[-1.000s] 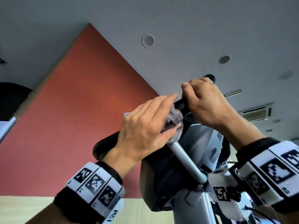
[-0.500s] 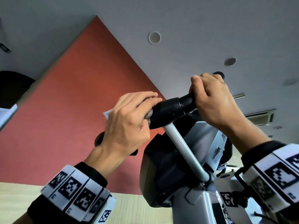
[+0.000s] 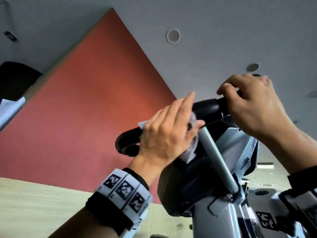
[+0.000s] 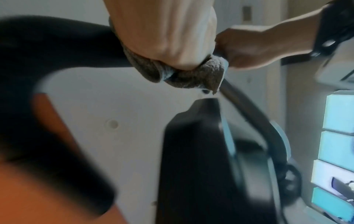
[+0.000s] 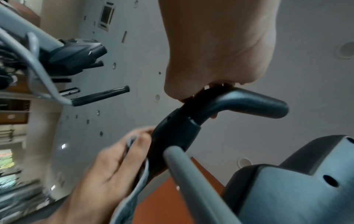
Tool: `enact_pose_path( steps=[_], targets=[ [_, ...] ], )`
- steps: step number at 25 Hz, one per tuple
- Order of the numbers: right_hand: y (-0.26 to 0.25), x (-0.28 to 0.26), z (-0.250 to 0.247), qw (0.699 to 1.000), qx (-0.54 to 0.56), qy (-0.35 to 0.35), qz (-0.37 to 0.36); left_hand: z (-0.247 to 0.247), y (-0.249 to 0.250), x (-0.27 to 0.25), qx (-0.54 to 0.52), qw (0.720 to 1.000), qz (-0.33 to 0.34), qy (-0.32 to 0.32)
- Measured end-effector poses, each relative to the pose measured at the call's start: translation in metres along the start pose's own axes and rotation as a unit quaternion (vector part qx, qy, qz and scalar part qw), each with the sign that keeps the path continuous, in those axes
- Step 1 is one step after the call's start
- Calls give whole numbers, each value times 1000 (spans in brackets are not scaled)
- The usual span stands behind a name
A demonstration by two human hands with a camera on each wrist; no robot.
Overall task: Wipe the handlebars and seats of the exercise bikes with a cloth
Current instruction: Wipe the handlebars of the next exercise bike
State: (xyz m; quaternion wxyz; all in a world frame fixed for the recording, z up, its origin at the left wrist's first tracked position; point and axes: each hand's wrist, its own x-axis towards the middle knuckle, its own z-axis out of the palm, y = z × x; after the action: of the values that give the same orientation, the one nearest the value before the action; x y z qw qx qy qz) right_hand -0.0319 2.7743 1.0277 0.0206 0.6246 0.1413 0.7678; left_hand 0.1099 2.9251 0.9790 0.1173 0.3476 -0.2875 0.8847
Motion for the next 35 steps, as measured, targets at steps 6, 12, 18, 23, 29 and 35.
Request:
enact_pose_path(
  steps=[6, 12, 18, 23, 29, 35],
  targets=[
    [-87, -22, 34, 973, -130, -71, -174, -17, -58, -54, -27, 986, -161, 23],
    [-104, -23, 81, 933, -280, -91, -208, 1, -75, -83, -95, 972, -170, 130],
    [-114, -34, 93, 927, -346, -16, -143, 44, -68, -126, -271, 877, -279, 281],
    [-114, -37, 104, 928, -352, 6, -125, 109, -45, -164, -350, 807, -361, 310],
    [-120, -39, 106, 918, -381, 15, -110, 129, -24, -193, -521, 689, -486, 134],
    [-130, -41, 103, 911, -388, 45, -132, 79, -45, -152, -379, 781, -393, 303]
  ],
)
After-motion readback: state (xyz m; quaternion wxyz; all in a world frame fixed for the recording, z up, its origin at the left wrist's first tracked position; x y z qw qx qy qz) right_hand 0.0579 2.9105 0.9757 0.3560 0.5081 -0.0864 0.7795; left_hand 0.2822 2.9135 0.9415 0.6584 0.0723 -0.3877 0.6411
